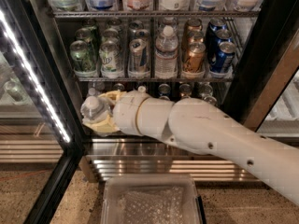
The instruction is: Pick water bottle from bottom shelf of fridge
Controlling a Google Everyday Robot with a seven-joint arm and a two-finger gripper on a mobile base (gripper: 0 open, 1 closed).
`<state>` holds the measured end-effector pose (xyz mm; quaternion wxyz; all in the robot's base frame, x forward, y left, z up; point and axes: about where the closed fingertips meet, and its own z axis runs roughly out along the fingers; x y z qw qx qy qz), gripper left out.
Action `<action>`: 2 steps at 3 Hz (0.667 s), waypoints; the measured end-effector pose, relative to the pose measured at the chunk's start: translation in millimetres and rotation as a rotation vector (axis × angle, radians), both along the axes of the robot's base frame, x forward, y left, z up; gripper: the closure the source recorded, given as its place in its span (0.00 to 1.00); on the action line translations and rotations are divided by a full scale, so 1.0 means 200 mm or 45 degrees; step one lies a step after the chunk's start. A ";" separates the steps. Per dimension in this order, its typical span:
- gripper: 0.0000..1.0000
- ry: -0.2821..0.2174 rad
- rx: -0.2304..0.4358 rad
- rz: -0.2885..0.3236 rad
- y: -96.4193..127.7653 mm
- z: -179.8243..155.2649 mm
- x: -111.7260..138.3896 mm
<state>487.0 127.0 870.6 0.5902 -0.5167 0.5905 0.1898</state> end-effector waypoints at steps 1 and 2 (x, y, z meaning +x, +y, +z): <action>1.00 0.006 -0.007 -0.086 -0.19 -0.01 0.02; 1.00 0.006 -0.006 -0.086 -0.19 -0.01 0.02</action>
Offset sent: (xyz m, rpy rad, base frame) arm 0.0044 -0.0364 -0.0025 -0.0053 0.0066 -0.0636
